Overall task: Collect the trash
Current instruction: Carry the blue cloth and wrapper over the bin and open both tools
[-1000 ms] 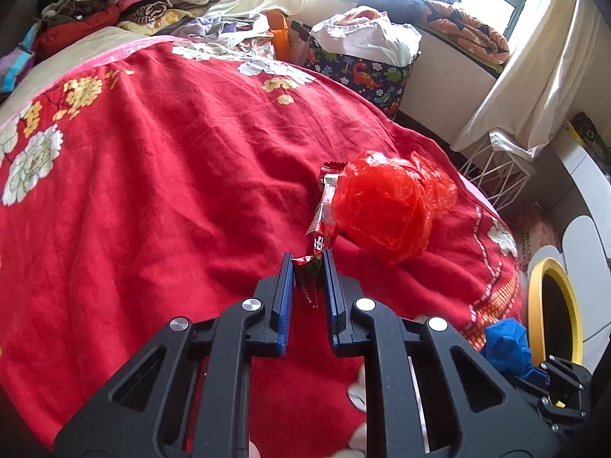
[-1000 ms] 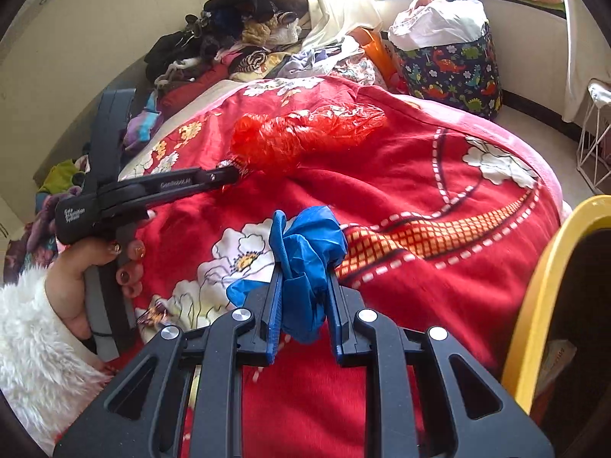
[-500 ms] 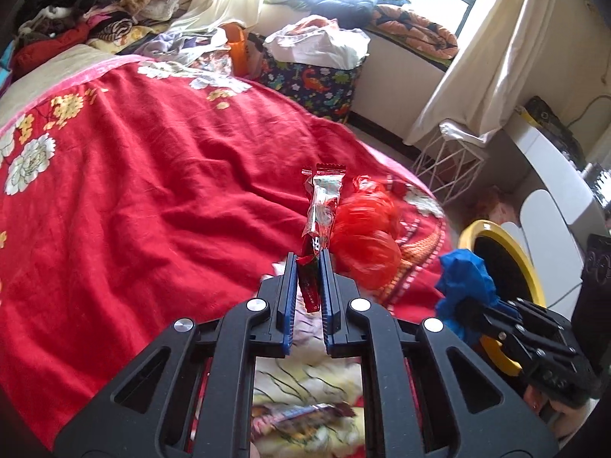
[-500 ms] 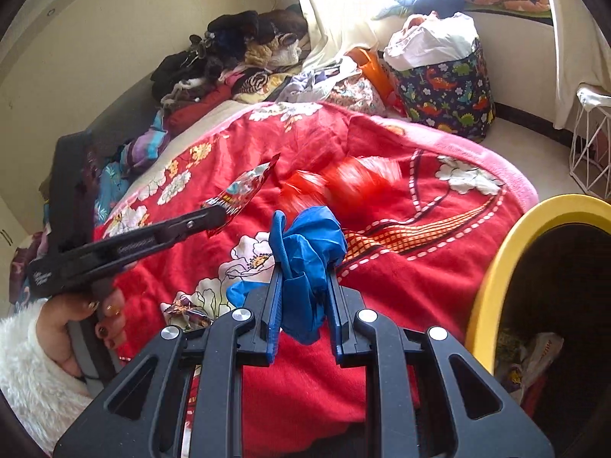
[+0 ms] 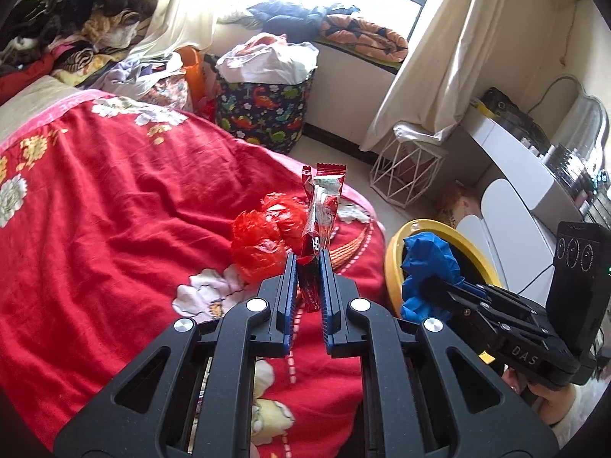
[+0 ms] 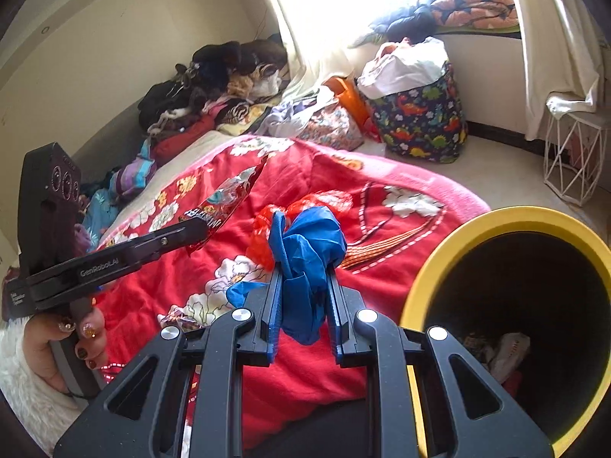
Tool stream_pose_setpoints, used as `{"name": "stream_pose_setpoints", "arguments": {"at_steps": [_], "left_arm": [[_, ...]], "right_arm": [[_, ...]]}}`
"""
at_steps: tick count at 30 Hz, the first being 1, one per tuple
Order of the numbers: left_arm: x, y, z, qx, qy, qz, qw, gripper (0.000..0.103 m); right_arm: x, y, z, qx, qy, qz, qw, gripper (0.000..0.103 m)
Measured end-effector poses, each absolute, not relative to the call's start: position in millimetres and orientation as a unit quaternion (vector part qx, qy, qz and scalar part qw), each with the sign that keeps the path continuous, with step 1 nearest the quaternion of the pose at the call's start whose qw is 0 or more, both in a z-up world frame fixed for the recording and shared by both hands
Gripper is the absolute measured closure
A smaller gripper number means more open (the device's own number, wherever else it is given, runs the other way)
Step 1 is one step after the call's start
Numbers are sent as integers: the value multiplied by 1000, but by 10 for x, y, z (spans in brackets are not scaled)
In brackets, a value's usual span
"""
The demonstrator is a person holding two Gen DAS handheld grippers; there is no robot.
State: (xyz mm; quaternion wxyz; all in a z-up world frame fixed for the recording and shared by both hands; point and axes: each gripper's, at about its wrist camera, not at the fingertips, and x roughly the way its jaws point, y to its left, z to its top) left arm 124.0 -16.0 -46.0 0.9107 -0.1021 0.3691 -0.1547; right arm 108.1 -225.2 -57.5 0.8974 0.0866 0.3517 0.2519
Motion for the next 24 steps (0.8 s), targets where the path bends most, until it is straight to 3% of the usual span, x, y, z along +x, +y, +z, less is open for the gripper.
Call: {"name": "stream_pose_setpoints", "arguments": {"at_steps": [24], "left_arm": [[1160, -801, -343, -69, 360, -219, 905, 96]], "right_arm": [[1038, -3140, -530, 120, 324, 152, 926, 83]]}}
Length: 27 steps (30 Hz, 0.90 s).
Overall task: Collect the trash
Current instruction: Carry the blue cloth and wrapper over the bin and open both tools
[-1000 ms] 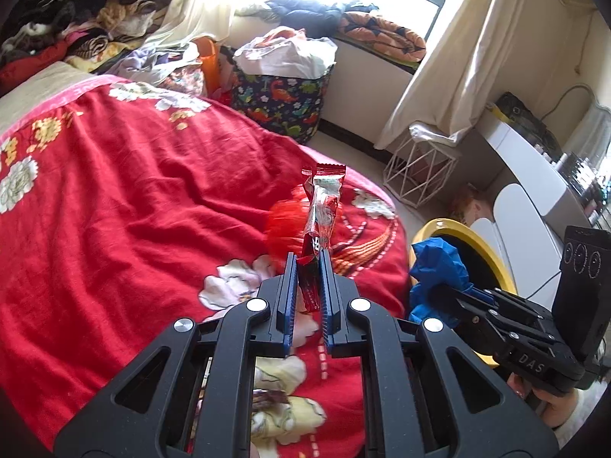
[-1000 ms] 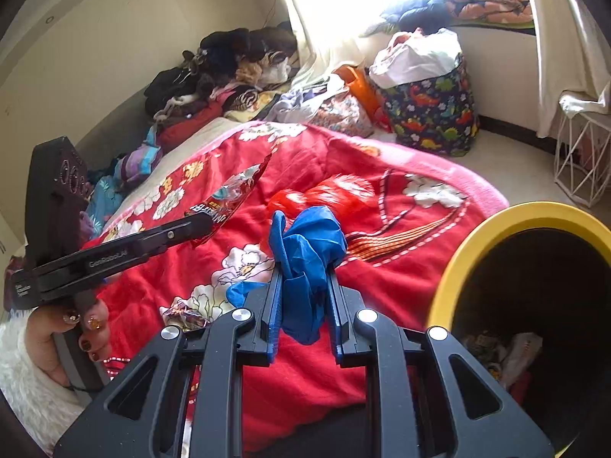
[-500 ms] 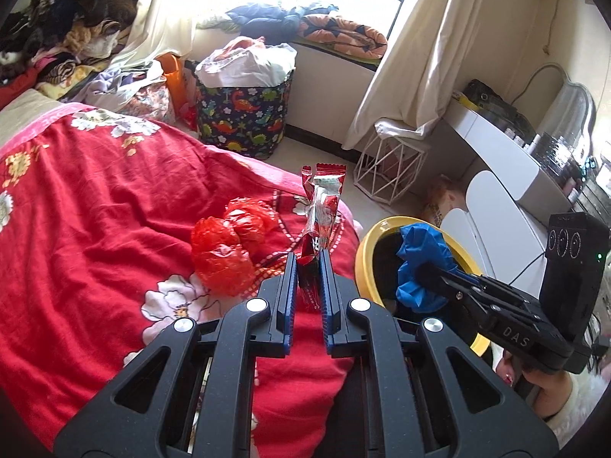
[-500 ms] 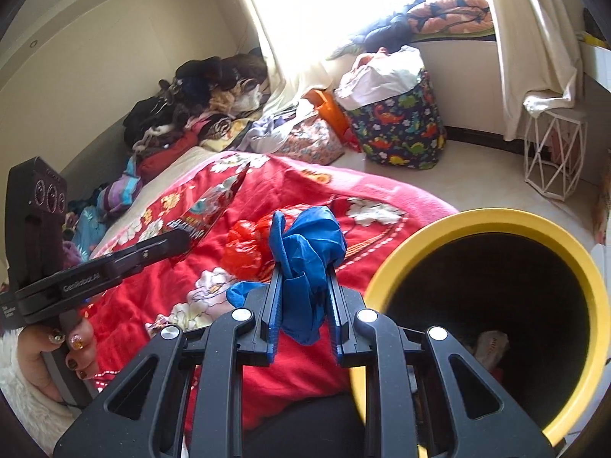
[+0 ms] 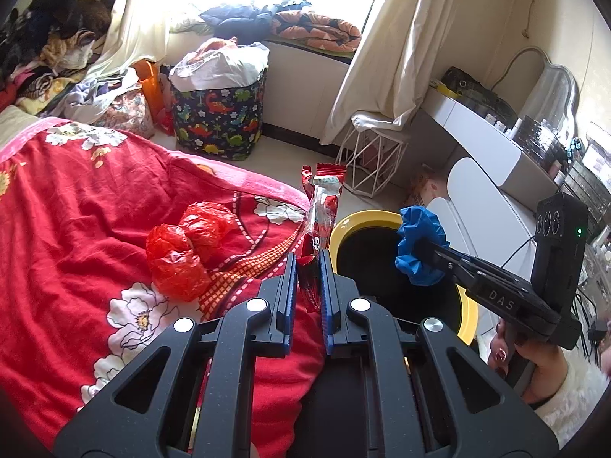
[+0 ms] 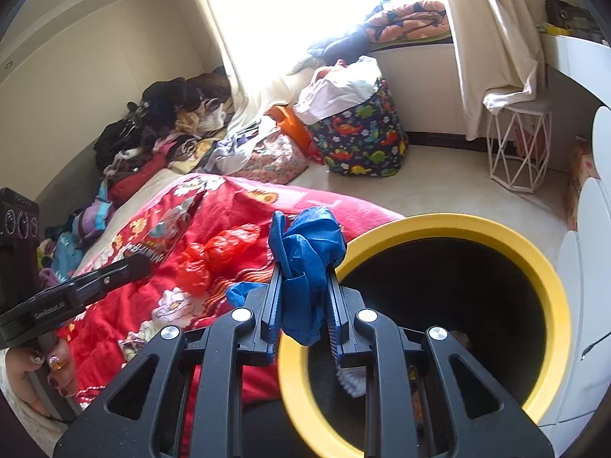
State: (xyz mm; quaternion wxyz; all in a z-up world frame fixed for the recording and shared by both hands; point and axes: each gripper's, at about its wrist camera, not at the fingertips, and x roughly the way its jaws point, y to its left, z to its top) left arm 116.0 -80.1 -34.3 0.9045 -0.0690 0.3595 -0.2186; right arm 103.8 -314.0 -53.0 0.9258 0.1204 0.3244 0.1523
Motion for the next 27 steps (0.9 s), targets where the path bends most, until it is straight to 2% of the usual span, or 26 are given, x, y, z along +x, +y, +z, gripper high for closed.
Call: {"name": "stream_pose_setpoints", "arguments": {"at_steps": [27], "left_arm": [[1103, -1370, -487, -28, 381, -274, 882, 96]], "right_arm": [[994, -3797, -625, 155, 318, 66, 933, 82]]}}
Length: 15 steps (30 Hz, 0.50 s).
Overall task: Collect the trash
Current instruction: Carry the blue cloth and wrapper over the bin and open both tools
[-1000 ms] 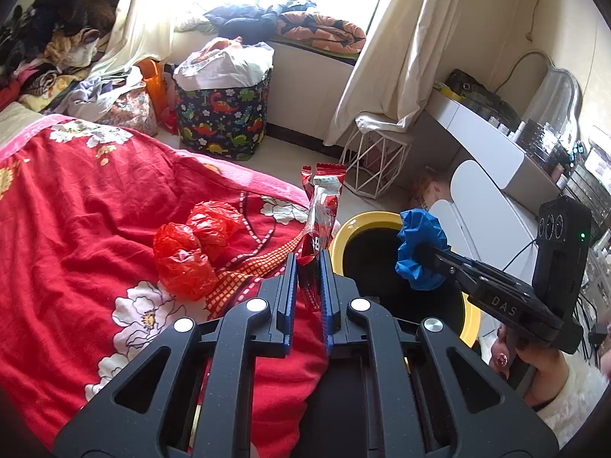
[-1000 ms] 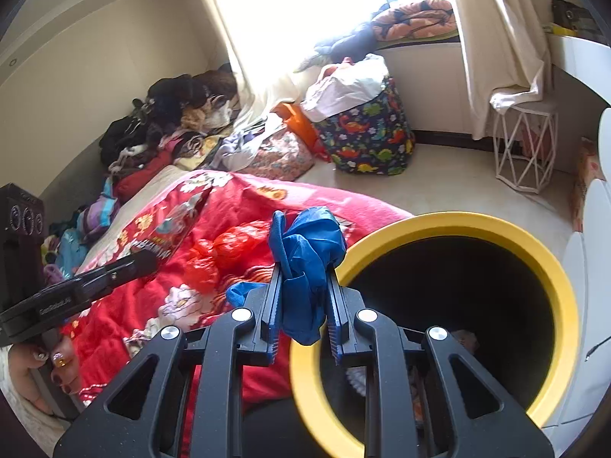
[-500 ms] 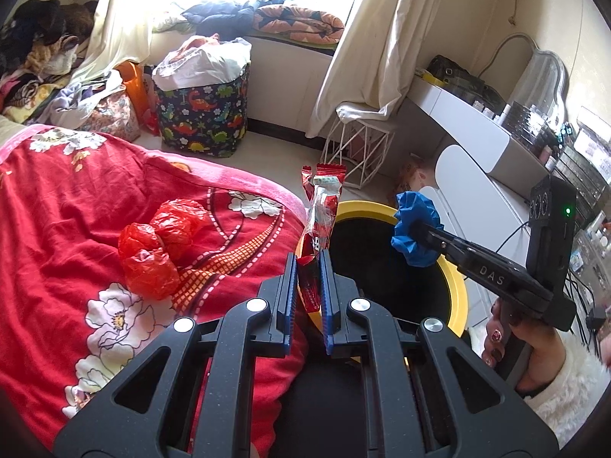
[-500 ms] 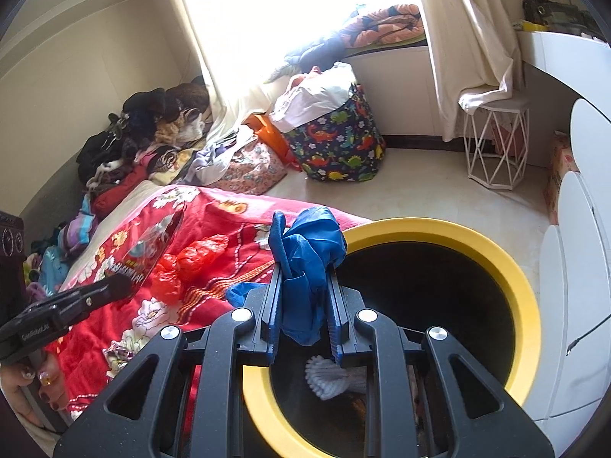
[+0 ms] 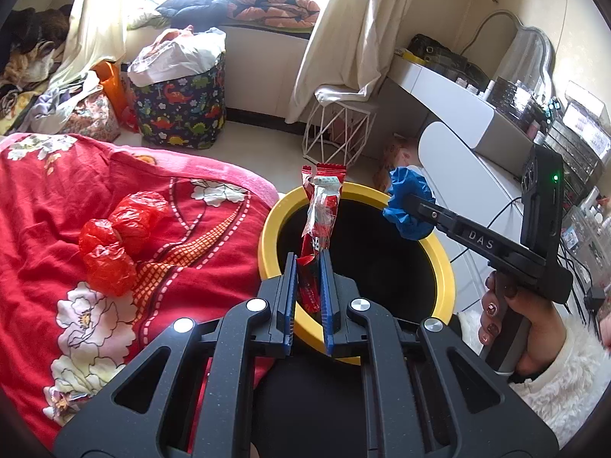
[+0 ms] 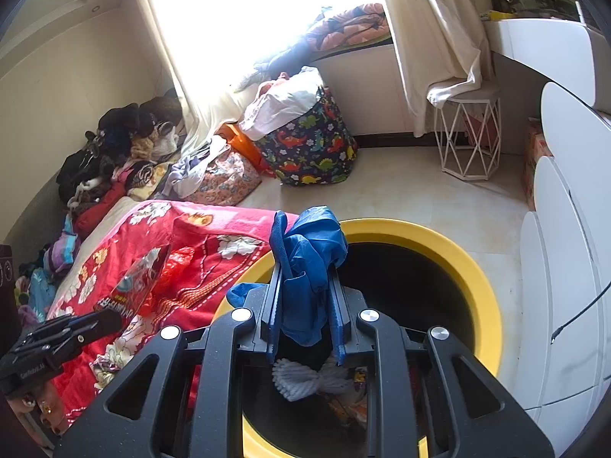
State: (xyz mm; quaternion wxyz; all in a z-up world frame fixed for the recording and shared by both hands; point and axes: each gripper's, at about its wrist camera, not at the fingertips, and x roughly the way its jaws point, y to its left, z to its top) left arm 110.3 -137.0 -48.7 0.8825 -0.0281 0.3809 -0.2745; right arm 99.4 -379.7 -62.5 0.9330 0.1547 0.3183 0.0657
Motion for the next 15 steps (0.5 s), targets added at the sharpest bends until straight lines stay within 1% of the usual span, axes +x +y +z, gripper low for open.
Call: {"name": "stream_pose_setpoints", "arguments": {"at_steps": [15], "left_arm": [[1104, -1695, -605, -4, 398, -296, 868, 96]], "right_arm": [[954, -4064, -660, 175, 319, 43, 931, 81]]}}
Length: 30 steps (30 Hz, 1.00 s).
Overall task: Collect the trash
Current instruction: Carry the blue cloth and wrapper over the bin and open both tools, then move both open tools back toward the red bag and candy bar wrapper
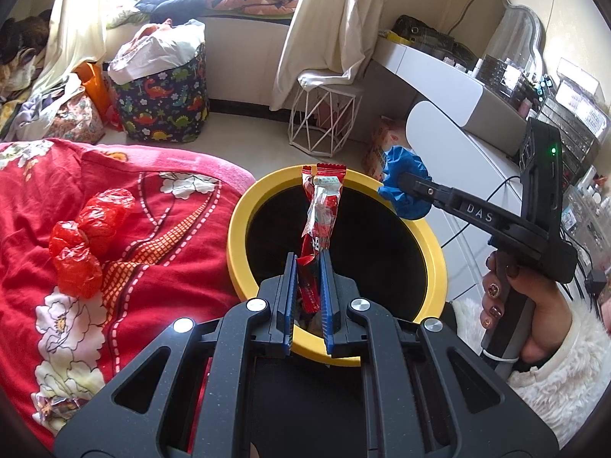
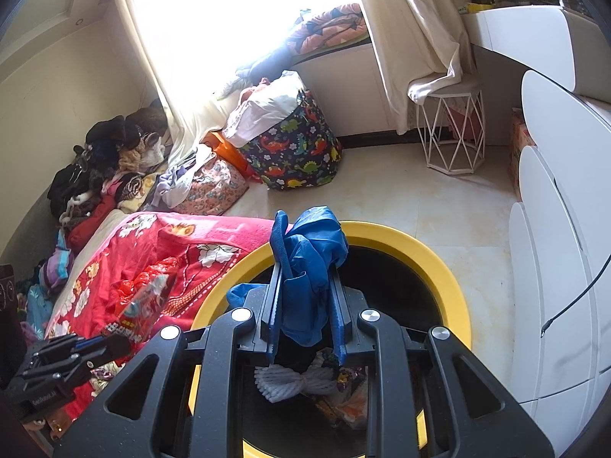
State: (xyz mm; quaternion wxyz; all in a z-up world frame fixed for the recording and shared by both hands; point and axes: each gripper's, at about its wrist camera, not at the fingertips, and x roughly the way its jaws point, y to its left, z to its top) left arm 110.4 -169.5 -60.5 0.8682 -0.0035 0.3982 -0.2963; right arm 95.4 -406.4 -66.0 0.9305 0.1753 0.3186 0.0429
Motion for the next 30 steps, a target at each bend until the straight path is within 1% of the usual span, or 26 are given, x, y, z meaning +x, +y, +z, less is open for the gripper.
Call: {"name": "stream_pose_setpoints", "arguments": {"at_steps": [8, 9, 10, 11, 12, 13, 14, 15, 16, 17, 18, 19, 21, 24, 30], "left_arm": [[1124, -1875, -745, -1, 420, -310, 853, 96], [1128, -1898, -760, -3, 423, -312, 850, 95], [1133, -1920, -773, -7, 426, -312, 849, 91], [1139, -1931, -784, -10, 428, -313, 848, 88], [1148, -1943, -789, -14, 430, -314, 846, 80], [1150, -1952, -792, -17, 431, -314, 846, 68], [1145, -1959, -791, -16, 429, -313, 847, 61], [1141, -1953, -786, -15, 426, -310, 850, 47], [1136, -1946, -781, -15, 423, -306, 853, 39], [1136, -1926, -776, -16, 421, -302, 855, 34], [1140, -1895, -769, -19, 419, -297, 858, 24], [1144, -1854, -760, -23, 416, -290, 862, 19], [1146, -1782, -736, -25, 409, -280, 868, 18], [1147, -1660, -683, -27, 397, -261, 879, 13], [1132, -1423, -591, -33, 377, -232, 896, 11]], "right_arm": [[956, -4113, -681, 184, 321, 35, 928, 81], [954, -4125, -682, 185, 320, 34, 929, 78], [951, -4136, -681, 185, 320, 32, 929, 75], [947, -4147, -682, 186, 318, 28, 929, 66], [944, -4157, -685, 190, 317, 25, 929, 59], [931, -4169, -692, 193, 315, 22, 929, 56], [925, -4187, -697, 195, 315, 18, 929, 52], [925, -4195, -702, 196, 315, 16, 929, 48], [924, -4207, -706, 198, 315, 13, 928, 46], [922, -4227, -713, 200, 314, 9, 928, 42], [916, -4237, -716, 202, 313, 6, 928, 39], [911, -4243, -717, 204, 313, 4, 928, 38], [908, -4237, -716, 204, 313, 3, 928, 36], [910, -4215, -710, 203, 311, 7, 929, 33], [913, -4007, -644, 188, 306, 26, 933, 28]]}}
